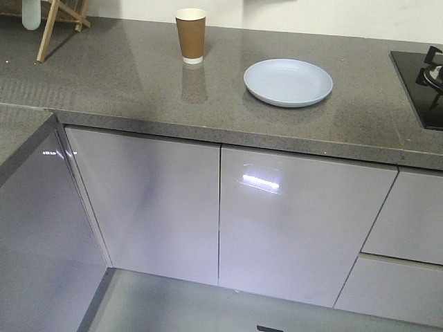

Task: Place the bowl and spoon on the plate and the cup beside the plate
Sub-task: 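Drive the base along the counter toward the pale blue plate, then drive closer to the counter, centering the pale blue plate ahead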

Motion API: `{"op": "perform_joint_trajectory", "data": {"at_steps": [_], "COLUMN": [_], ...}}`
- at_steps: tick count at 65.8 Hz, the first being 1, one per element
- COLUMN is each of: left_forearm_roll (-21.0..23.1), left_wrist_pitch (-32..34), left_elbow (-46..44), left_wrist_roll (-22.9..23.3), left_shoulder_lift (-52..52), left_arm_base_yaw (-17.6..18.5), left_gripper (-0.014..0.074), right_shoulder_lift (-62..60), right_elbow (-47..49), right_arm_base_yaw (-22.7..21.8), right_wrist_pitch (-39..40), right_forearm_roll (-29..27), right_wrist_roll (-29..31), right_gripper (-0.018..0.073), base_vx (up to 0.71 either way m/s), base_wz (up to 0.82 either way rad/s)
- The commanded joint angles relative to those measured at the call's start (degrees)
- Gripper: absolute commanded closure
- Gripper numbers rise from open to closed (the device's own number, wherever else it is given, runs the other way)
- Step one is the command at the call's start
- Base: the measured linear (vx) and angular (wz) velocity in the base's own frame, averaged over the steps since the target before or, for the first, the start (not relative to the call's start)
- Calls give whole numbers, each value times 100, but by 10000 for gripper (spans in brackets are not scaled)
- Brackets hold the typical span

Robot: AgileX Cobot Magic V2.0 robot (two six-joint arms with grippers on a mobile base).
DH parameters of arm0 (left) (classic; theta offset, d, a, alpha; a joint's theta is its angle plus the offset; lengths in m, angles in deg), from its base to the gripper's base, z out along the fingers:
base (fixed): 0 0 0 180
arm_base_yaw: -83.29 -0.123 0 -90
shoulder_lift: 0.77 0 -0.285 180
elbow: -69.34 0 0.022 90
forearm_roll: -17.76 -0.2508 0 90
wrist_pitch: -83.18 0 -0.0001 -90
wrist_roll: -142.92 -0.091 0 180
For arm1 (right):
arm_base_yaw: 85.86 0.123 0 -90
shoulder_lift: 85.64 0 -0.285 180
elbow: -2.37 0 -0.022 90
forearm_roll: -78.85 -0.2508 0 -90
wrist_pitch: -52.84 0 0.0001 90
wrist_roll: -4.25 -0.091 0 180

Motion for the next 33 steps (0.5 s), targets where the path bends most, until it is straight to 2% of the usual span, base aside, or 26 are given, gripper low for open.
{"op": "perform_joint_trajectory", "data": {"at_steps": [1, 33], "left_forearm_roll": [159, 159], "left_wrist_pitch": [335, 335], "left_elbow": [-152, -152], "left_wrist_roll": [-2, -2], "left_shoulder_lift": [171, 171], "left_arm_base_yaw": [27, 27], "left_gripper": [602, 602], "right_shoulder_lift": [-131, -131], "right_elbow": [147, 147], "right_arm_base_yaw": [-25, -25], "right_wrist_pitch": [91, 91], "right_forearm_roll": [-433, -433], "right_wrist_roll": [58, 58], "right_gripper": [564, 564], "base_vx": [7, 8], "base_wz": [7, 6]}}
